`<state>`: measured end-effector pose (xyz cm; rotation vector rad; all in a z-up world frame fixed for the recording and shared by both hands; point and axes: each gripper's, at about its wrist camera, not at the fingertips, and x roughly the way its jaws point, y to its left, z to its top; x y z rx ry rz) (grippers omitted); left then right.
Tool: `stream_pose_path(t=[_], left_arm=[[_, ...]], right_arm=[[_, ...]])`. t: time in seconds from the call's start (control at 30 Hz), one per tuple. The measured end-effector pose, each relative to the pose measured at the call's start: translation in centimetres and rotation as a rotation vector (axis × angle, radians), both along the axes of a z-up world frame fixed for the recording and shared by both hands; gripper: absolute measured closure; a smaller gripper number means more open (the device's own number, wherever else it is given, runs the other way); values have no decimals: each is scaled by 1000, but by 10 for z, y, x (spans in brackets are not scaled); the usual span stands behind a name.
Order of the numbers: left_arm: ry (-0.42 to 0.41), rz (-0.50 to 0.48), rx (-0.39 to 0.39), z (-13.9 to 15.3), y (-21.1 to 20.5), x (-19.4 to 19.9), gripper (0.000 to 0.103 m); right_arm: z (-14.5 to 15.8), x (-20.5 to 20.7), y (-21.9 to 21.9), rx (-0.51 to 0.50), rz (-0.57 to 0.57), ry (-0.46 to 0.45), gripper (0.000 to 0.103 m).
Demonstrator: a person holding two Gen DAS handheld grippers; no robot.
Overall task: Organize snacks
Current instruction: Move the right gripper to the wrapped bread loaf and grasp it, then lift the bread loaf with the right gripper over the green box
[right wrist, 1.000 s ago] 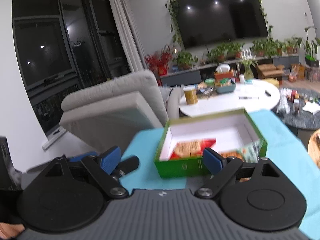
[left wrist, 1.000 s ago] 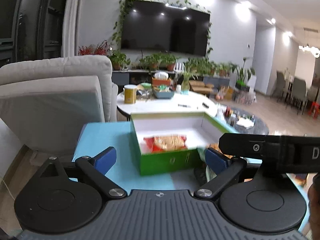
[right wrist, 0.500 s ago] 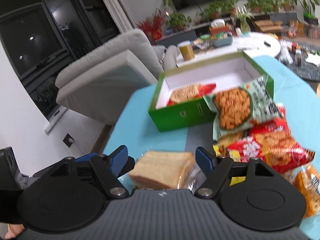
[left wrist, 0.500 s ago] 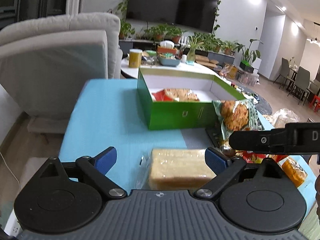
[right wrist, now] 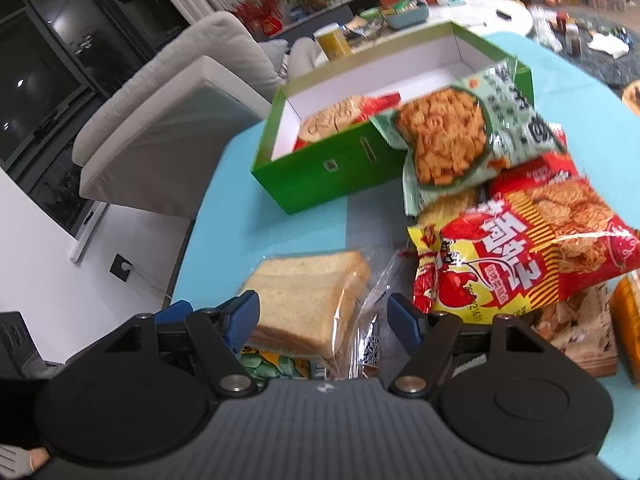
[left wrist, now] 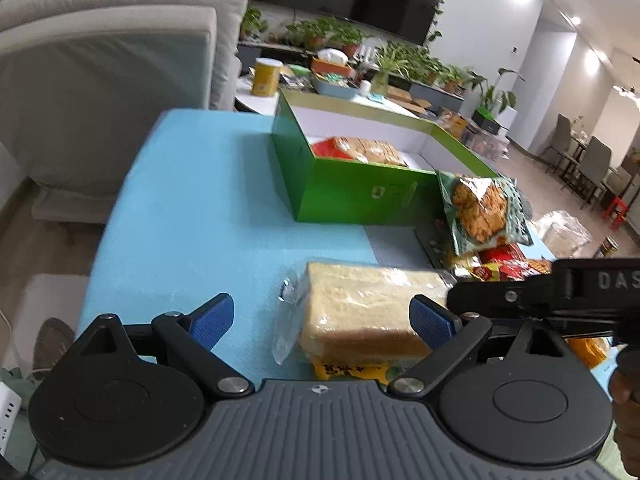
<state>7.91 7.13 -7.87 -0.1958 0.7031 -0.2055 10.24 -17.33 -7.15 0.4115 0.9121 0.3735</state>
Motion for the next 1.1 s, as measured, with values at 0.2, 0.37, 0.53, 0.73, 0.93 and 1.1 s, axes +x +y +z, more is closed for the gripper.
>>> stream_pose_path(t=[0.2, 0.37, 0.53, 0.73, 0.93, 1.1], left_arm=[[22, -16, -29, -7, 3, 6, 9], [52, -25, -69, -13, 7, 12, 12], [63, -57, -124, -14, 11, 16, 36], [41, -81, -133, -11, 8, 11, 46], [14, -83, -101, 0, 0, 0, 47], [-35, -90, -70, 19, -8, -7, 47]], right_arm=[[-8, 8, 0, 11, -16, 59, 50], [-9, 13, 4, 12, -17, 69, 50], [-10, 17, 7, -1, -16, 69, 50], [-9, 19, 15, -54, 6, 35, 61], [-6, 15, 15, -50, 17, 12, 67], [7, 11, 10, -24, 12, -28, 67]])
